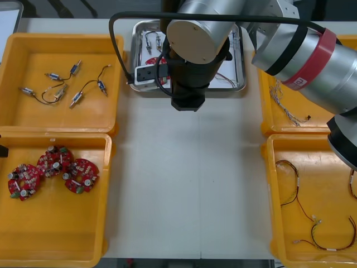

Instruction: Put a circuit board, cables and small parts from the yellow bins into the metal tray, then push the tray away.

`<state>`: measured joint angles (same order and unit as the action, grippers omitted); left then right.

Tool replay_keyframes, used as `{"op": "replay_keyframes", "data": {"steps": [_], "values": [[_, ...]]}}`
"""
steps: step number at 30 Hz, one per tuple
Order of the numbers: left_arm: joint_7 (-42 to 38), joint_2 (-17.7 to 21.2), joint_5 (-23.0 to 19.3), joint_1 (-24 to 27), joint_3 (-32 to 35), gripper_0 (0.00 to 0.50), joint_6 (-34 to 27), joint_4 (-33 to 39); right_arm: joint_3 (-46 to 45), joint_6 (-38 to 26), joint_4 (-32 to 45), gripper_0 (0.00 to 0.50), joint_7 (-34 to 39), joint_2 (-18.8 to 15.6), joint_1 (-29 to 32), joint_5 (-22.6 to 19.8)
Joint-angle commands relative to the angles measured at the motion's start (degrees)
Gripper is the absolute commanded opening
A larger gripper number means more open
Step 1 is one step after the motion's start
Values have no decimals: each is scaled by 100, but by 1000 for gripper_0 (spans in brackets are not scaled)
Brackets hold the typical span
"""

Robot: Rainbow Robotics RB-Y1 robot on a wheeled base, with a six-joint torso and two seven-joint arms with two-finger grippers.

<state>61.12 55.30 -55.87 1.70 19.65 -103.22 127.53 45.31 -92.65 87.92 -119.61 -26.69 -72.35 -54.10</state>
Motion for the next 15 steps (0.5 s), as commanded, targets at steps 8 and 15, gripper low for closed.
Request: {"op": "replay_keyframes", "data": {"steps": [8,15], "values": [[154,-55,50,138,162,500,57,141,-462,-808,2150,500,1678,-310,907,338],[154,-55,50,138,162,500,57,141,-1024,-1608,2713,500,2724,-310,1425,400]]}}
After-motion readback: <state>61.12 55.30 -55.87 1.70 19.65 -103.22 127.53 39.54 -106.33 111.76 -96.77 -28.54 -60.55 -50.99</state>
